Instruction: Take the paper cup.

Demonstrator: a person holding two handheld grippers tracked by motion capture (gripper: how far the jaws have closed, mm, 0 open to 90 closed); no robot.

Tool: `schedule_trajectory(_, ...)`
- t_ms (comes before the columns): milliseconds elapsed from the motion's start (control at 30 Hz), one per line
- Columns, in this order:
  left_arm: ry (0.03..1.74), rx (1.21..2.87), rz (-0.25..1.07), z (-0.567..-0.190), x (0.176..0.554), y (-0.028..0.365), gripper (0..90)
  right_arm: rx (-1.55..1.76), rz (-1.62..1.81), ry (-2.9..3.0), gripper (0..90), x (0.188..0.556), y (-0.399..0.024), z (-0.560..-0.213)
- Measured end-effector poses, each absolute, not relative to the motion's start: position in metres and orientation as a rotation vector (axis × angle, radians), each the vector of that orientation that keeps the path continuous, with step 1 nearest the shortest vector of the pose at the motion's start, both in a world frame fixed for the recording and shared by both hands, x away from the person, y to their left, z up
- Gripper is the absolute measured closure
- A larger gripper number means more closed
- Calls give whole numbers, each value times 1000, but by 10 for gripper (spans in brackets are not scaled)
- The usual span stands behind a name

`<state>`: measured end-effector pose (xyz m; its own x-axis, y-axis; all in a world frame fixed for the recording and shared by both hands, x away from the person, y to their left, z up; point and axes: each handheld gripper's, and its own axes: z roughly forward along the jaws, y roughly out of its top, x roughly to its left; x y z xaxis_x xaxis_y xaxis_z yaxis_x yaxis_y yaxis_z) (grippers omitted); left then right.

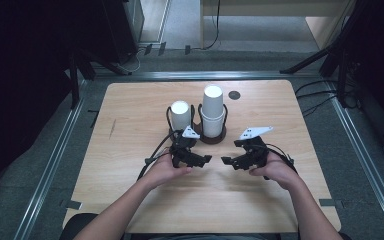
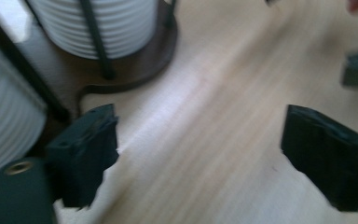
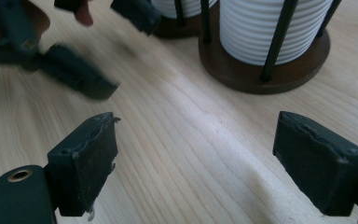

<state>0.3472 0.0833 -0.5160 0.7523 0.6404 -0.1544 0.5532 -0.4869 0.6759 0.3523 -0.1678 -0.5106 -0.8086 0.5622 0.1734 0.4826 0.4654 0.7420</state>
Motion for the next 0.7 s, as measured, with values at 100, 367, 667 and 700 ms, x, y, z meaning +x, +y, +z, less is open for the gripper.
schedule_trajectory(100,820,2251,137,-514,345,83,96,925,1247,2614,137,353,-167,-506)
schedule_trajectory(367,824,2188,113,-499,358,78,368,903,1220,2641,311,356,-167,-492)
schedule_trajectory(667,819,2209,89,-499,359,83,398,988,1151,2676,464,357,-165,-489)
schedule_trajectory(700,824,2209,88,-499,359,83,402,989,1165,2673,467,357,-165,-489)
